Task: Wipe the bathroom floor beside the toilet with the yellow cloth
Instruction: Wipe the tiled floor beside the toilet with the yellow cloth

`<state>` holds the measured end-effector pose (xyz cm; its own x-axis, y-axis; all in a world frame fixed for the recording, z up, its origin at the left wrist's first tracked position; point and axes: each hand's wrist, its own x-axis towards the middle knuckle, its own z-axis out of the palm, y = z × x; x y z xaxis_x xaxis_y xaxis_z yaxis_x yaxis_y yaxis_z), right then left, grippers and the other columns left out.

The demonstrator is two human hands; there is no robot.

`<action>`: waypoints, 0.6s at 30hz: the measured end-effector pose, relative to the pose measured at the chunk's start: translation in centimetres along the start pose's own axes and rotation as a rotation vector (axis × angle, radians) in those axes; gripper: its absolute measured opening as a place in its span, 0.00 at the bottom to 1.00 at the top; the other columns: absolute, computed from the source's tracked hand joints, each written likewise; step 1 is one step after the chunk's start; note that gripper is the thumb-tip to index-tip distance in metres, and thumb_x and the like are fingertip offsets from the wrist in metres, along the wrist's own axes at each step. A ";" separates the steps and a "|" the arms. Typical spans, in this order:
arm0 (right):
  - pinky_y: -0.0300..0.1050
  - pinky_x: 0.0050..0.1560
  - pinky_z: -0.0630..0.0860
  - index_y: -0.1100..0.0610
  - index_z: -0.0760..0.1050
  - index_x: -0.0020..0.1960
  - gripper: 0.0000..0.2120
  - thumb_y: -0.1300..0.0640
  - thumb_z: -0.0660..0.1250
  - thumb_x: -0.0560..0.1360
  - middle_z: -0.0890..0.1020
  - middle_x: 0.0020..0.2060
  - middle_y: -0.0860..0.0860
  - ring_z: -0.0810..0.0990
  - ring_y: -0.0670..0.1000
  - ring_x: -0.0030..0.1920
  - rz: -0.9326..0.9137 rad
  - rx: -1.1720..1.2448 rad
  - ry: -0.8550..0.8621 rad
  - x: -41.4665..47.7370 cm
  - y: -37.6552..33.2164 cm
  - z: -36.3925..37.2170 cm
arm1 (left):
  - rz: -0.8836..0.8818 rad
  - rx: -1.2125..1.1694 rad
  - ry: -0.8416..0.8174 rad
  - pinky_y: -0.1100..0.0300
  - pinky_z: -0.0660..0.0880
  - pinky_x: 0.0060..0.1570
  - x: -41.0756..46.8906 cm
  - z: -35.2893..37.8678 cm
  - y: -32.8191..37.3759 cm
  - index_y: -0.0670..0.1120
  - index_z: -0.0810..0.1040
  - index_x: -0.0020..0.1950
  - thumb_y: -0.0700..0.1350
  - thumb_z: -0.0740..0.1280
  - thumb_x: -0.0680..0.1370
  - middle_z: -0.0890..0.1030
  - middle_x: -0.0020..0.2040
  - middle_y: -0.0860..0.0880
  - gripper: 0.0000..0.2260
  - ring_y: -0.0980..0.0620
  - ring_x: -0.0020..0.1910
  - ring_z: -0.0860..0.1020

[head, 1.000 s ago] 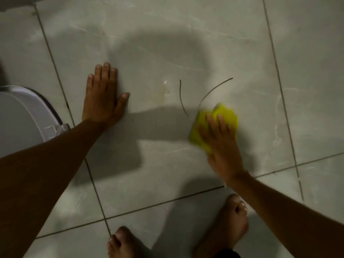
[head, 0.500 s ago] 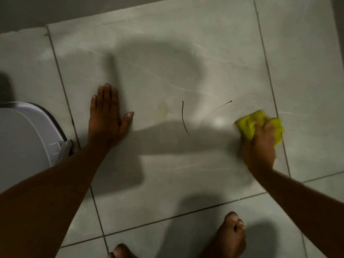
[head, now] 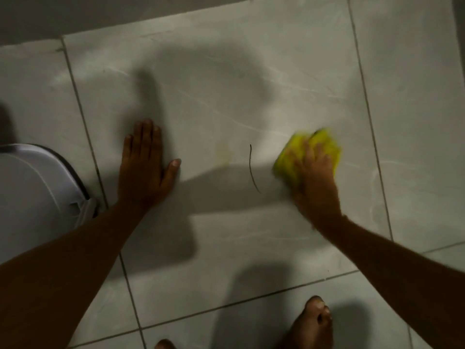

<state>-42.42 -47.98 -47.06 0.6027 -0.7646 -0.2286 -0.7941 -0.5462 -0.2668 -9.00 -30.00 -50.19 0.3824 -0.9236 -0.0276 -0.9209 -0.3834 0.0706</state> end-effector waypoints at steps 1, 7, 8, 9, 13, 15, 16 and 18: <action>0.73 0.73 0.55 0.53 0.62 0.76 0.35 0.62 0.66 0.70 0.61 0.77 0.61 0.56 0.69 0.76 -0.153 -0.034 -0.071 -2.8 0.3 0.4 | -0.005 -0.008 -0.011 0.44 0.50 0.80 0.0 -0.1 0.1 0.38 0.54 0.81 0.59 0.53 0.82 0.56 0.81 0.37 0.34 0.38 0.81 0.53; 0.67 0.75 0.51 0.52 0.62 0.76 0.31 0.50 0.59 0.74 0.60 0.77 0.61 0.56 0.68 0.76 0.615 0.193 0.148 2.6 -1.0 -1.2 | -0.004 -0.005 -0.007 0.44 0.49 0.81 -0.1 0.2 0.0 0.39 0.54 0.81 0.60 0.53 0.82 0.55 0.82 0.38 0.34 0.39 0.82 0.52; 0.66 0.76 0.50 0.53 0.63 0.76 0.28 0.50 0.58 0.76 0.60 0.77 0.61 0.55 0.68 0.76 0.489 0.149 0.120 4.1 -2.7 -0.9 | 0.000 -0.004 -0.005 0.45 0.49 0.81 -0.1 0.2 -0.1 0.39 0.54 0.81 0.60 0.53 0.82 0.55 0.82 0.38 0.34 0.39 0.82 0.52; 0.67 0.76 0.49 0.54 0.64 0.75 0.27 0.53 0.59 0.77 0.61 0.77 0.61 0.55 0.68 0.77 0.202 0.057 0.078 4.0 -3.7 0.0 | 0.000 -0.003 -0.004 0.45 0.49 0.80 0.0 0.2 -0.1 0.39 0.53 0.81 0.60 0.53 0.82 0.56 0.82 0.38 0.34 0.39 0.82 0.52; 0.71 0.72 0.58 0.49 0.62 0.75 0.36 0.58 0.61 0.67 0.64 0.76 0.58 0.59 0.66 0.76 -0.450 -0.134 -0.207 -3.1 -0.4 0.2 | -0.014 -0.013 -0.043 0.44 0.50 0.80 0.0 -0.1 0.0 0.39 0.53 0.81 0.61 0.51 0.82 0.55 0.82 0.38 0.35 0.39 0.82 0.52; 0.72 0.70 0.60 0.48 0.61 0.76 0.35 0.57 0.61 0.69 0.64 0.76 0.60 0.60 0.68 0.75 -0.207 -0.025 -0.103 -0.8 -0.3 -0.5 | -0.023 -0.005 -0.036 0.44 0.50 0.80 0.0 0.1 0.0 0.40 0.53 0.81 0.60 0.52 0.81 0.55 0.82 0.39 0.34 0.40 0.82 0.51; 0.72 0.71 0.58 0.49 0.62 0.76 0.34 0.54 0.62 0.70 0.63 0.76 0.61 0.59 0.68 0.75 0.017 0.038 -0.024 1.8 -1.6 -0.4 | -0.020 0.000 -0.038 0.45 0.49 0.80 0.0 0.3 -0.1 0.40 0.53 0.81 0.60 0.52 0.82 0.55 0.82 0.39 0.34 0.40 0.82 0.51; 0.70 0.74 0.51 0.51 0.63 0.76 0.31 0.51 0.60 0.72 0.62 0.77 0.60 0.57 0.68 0.76 0.192 0.086 0.047 6.1 -6.2 -0.3 | -0.013 0.000 -0.039 0.45 0.49 0.81 0.1 0.2 -0.3 0.40 0.53 0.81 0.59 0.52 0.82 0.55 0.82 0.38 0.33 0.40 0.82 0.51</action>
<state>-33.87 -49.41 -46.53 0.4350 -0.8680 -0.2394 -0.8831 -0.3592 -0.3019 -8.73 -30.01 -50.41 0.3914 -0.9178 -0.0672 -0.9157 -0.3956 0.0703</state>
